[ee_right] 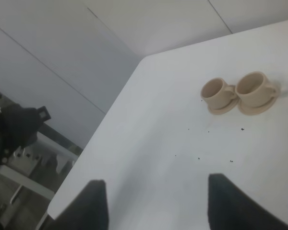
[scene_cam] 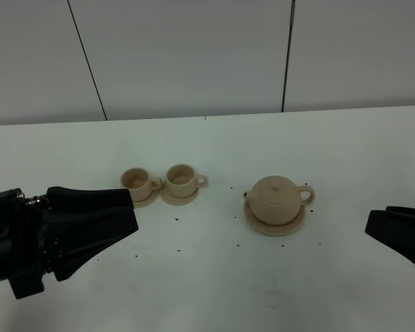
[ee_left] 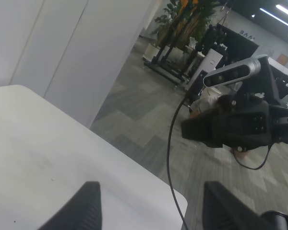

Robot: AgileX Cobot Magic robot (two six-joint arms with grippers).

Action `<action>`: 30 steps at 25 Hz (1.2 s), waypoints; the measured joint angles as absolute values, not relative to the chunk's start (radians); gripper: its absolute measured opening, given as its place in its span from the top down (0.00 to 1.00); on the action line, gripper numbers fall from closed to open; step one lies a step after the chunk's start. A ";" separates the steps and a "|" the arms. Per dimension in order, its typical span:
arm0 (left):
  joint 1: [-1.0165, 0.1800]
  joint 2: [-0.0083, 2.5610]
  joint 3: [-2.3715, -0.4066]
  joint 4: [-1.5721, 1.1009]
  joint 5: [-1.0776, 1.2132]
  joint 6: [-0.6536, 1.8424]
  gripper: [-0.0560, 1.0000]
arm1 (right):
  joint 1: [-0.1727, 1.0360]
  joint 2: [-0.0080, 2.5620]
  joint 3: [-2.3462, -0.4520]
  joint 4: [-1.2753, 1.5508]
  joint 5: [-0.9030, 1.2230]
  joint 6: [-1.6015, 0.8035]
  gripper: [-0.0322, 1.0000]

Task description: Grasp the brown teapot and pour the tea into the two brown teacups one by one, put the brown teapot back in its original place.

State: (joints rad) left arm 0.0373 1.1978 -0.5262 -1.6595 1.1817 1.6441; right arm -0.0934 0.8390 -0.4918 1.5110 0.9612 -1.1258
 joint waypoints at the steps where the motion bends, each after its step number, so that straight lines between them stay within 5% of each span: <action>1: 0.037 1.198 -0.526 -1.659 1.182 1.644 0.44 | -0.093 0.839 -0.492 1.511 0.961 -1.126 0.53; 30: 0.037 1.198 -0.526 -1.659 1.182 1.644 0.44 | -0.093 0.839 -0.492 1.510 0.965 -1.126 0.53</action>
